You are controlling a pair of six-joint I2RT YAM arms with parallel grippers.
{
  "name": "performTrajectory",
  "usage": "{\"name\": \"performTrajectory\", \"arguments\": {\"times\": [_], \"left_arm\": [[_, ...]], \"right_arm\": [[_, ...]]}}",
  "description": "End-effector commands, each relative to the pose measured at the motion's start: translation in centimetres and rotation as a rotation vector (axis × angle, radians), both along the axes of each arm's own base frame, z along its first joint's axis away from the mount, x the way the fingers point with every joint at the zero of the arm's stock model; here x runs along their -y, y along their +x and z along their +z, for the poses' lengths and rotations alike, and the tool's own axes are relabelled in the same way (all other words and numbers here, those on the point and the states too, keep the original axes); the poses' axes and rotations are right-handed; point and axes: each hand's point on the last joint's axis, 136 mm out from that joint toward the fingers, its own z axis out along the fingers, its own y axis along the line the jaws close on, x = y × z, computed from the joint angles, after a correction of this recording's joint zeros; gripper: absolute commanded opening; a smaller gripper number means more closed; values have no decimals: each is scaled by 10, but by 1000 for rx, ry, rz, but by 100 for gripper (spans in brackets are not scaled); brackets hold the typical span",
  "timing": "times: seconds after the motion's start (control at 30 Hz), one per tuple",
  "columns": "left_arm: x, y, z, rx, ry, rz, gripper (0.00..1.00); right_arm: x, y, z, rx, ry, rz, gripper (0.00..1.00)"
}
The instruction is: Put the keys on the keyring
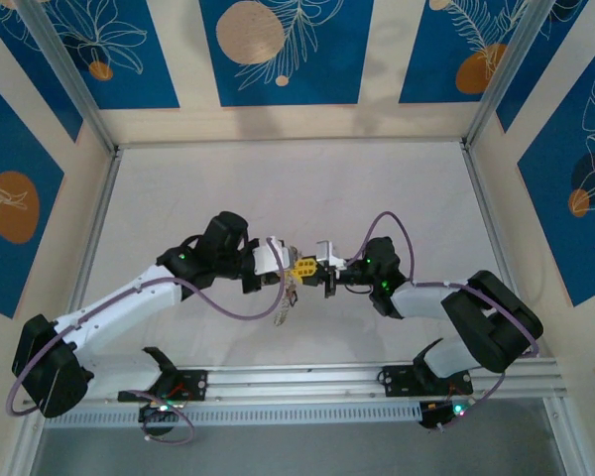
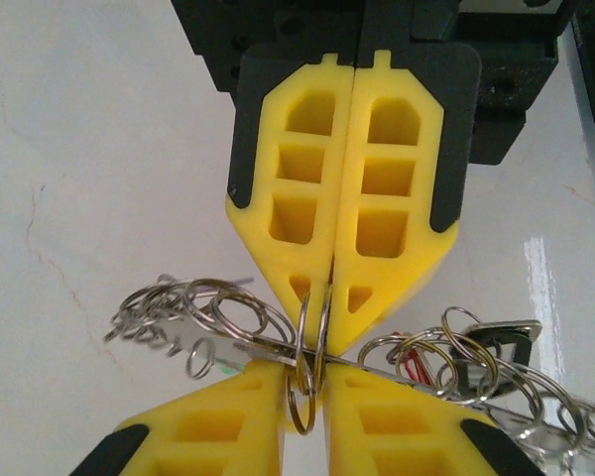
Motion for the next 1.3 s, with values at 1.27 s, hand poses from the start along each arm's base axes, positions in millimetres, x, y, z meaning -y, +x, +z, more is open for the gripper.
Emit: {"name": "performTrajectory", "arguments": {"times": [1.27], "left_arm": [[-2,1,-6,75,344,-50,0]], "right_arm": [[-18,7,-24,-40,-106,-29,18]]}}
